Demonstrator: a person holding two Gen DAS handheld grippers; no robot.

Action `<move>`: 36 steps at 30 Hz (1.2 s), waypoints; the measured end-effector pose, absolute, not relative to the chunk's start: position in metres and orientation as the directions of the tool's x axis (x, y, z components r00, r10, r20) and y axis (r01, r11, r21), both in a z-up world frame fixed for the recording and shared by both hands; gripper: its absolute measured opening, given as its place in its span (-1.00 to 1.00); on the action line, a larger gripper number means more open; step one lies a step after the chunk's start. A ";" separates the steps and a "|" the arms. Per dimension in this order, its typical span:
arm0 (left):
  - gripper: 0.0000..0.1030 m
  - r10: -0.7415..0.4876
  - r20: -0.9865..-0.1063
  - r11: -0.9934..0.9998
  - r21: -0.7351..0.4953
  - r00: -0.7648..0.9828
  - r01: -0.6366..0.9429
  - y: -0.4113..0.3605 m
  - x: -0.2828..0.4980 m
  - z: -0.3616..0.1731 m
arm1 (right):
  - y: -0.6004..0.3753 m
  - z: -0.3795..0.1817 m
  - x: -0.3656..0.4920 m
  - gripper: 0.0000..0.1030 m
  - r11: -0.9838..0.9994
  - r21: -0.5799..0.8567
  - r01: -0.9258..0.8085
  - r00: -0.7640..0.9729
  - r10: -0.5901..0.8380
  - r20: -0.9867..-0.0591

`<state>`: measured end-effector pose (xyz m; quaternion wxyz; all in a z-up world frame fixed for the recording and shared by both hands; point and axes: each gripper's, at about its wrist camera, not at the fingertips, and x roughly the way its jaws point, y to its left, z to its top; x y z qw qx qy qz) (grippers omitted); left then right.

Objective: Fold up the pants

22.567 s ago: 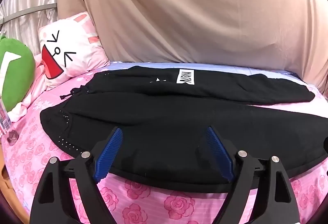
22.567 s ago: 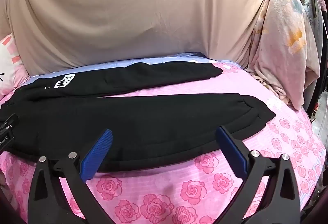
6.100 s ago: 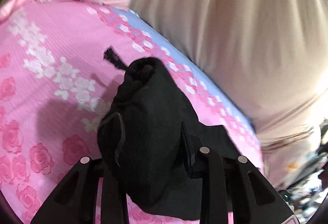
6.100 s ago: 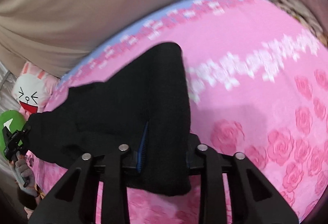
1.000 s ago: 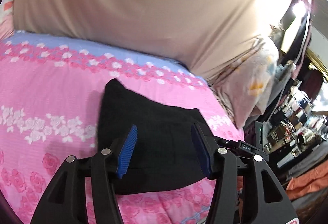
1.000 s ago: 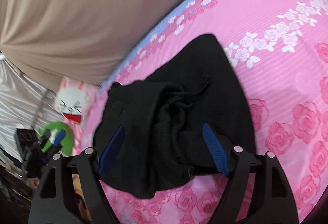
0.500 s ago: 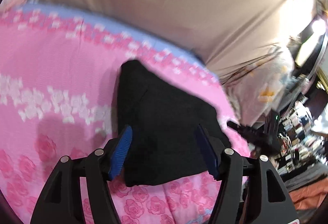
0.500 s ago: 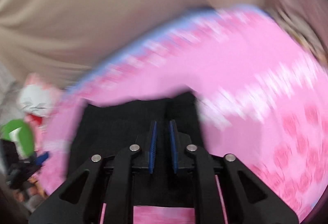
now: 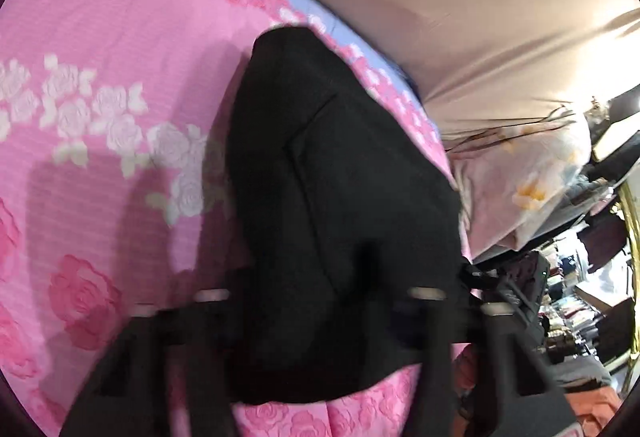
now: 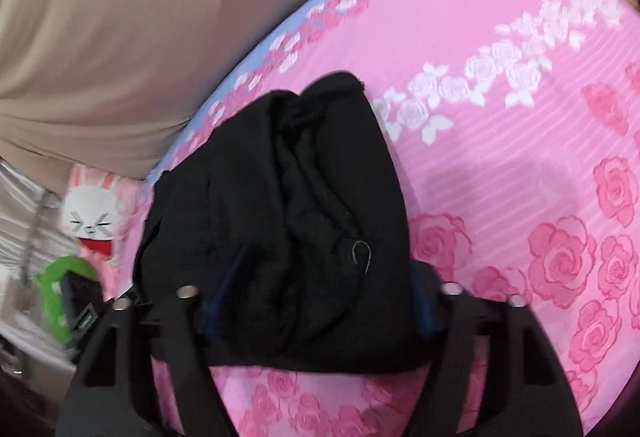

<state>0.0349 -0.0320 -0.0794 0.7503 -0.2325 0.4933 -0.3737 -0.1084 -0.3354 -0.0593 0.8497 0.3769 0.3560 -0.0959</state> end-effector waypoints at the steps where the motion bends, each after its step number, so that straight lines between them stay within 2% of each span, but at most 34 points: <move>1: -0.56 -0.803 -0.543 0.595 -0.727 0.245 0.343 -0.023 0.036 -0.069 | -0.330 -0.044 -0.110 -0.33 0.706 0.579 0.408 0.750 0.102 -0.653; 2: -0.58 -0.806 -0.530 0.591 -0.725 0.263 0.352 -0.016 0.036 -0.058 | -0.325 -0.034 -0.112 -0.39 0.714 0.589 0.378 0.766 0.115 -0.632; 5: -0.58 -0.782 -0.506 0.620 -0.684 0.362 0.384 0.017 0.028 -0.021 | -0.296 -0.008 -0.105 -0.39 0.762 0.589 0.270 0.790 0.173 -0.588; 6: -0.56 -0.774 -0.504 0.629 -0.677 0.383 0.381 0.031 0.025 -0.013 | -0.289 -0.009 -0.100 -0.27 0.764 0.592 0.256 0.787 0.191 -0.587; 8: -0.44 -0.723 -0.550 0.687 -0.634 0.418 0.355 0.047 0.023 -0.012 | -0.273 -0.024 -0.084 -0.07 0.789 0.561 0.252 0.749 0.207 -0.629; 9: -0.39 -0.658 -0.601 0.750 -0.579 0.455 0.320 0.055 0.022 -0.019 | -0.269 -0.034 -0.079 0.03 0.802 0.520 0.294 0.726 0.166 -0.667; 11: -0.41 -0.539 -0.687 0.839 -0.489 0.487 0.239 0.066 0.020 -0.036 | -0.263 -0.046 -0.081 0.06 0.818 0.419 0.394 0.690 0.038 -0.723; 13: -0.43 -0.521 -0.685 0.850 -0.470 0.509 0.237 0.076 0.009 -0.039 | -0.261 -0.039 -0.092 0.07 0.812 0.439 0.385 0.718 0.036 -0.695; 14: -0.44 -0.510 -0.681 0.857 -0.452 0.526 0.246 0.078 0.005 -0.035 | -0.259 -0.031 -0.099 0.19 0.809 0.467 0.356 0.741 0.059 -0.669; 15: -0.44 -0.484 -0.669 0.873 -0.411 0.564 0.261 0.078 -0.004 -0.026 | -0.256 -0.025 -0.102 0.46 0.812 0.478 0.335 0.754 0.073 -0.652; 17: -0.36 -0.469 -0.624 0.882 -0.355 0.624 0.309 0.073 -0.017 -0.005 | -0.245 -0.014 -0.097 0.62 0.840 0.463 0.283 0.764 0.094 -0.639; 19: -0.08 -0.480 -0.593 0.877 -0.325 0.647 0.354 0.063 -0.024 0.009 | -0.234 -0.016 -0.083 0.62 0.861 0.445 0.245 0.745 0.126 -0.654; 20: 0.20 -0.487 -0.577 0.874 -0.314 0.656 0.372 0.057 -0.028 0.015 | -0.230 -0.023 -0.074 0.62 0.862 0.448 0.238 0.729 0.146 -0.669; 21: 0.34 -0.494 -0.562 0.869 -0.304 0.663 0.390 0.049 -0.031 0.019 | -0.227 -0.029 -0.066 0.61 0.859 0.453 0.238 0.712 0.163 -0.683; 22: 0.34 -0.496 -0.555 0.868 -0.292 0.668 0.402 0.043 -0.035 0.021 | -0.224 -0.041 -0.055 0.57 0.858 0.449 0.250 0.687 0.170 -0.707; 23: 0.34 -0.498 -0.556 0.866 -0.275 0.665 0.418 0.035 -0.038 0.022 | -0.221 -0.046 -0.047 0.30 0.858 0.439 0.268 0.673 0.159 -0.722; 24: 0.34 -0.500 -0.560 0.864 -0.268 0.661 0.427 0.028 -0.036 0.022 | -0.220 -0.051 -0.040 -0.12 0.856 0.444 0.265 0.664 0.172 -0.728; 26: 0.34 -0.509 -0.565 0.857 -0.264 0.649 0.442 0.017 -0.037 0.020 | -0.215 -0.038 -0.033 -0.62 0.864 0.453 0.221 0.677 0.198 -0.708; 29: 0.34 -0.538 -0.549 0.838 -0.267 0.640 0.476 0.013 -0.040 0.025 | -0.206 0.023 -0.048 -0.66 0.898 0.425 0.113 0.781 0.184 -0.597; 31: 0.37 -0.528 -0.550 0.842 -0.240 0.647 0.484 0.008 -0.042 0.024 | -0.206 0.038 -0.053 -0.65 0.915 0.389 0.111 0.802 0.149 -0.579; 33: 0.41 -0.522 -0.567 0.844 -0.235 0.637 0.483 0.003 -0.040 0.016 | -0.212 0.025 -0.048 -0.58 0.930 0.318 0.181 0.772 0.066 -0.633; 35: 0.41 -0.523 -0.605 0.841 -0.253 0.600 0.478 -0.003 -0.031 0.000 | -0.227 -0.025 -0.035 -0.49 0.926 0.247 0.285 0.644 0.006 -0.765; 36: 0.41 -0.514 -0.624 0.847 -0.259 0.589 0.465 -0.005 -0.027 -0.009 | -0.234 -0.042 -0.035 -0.44 0.913 0.236 0.333 0.613 -0.019 -0.790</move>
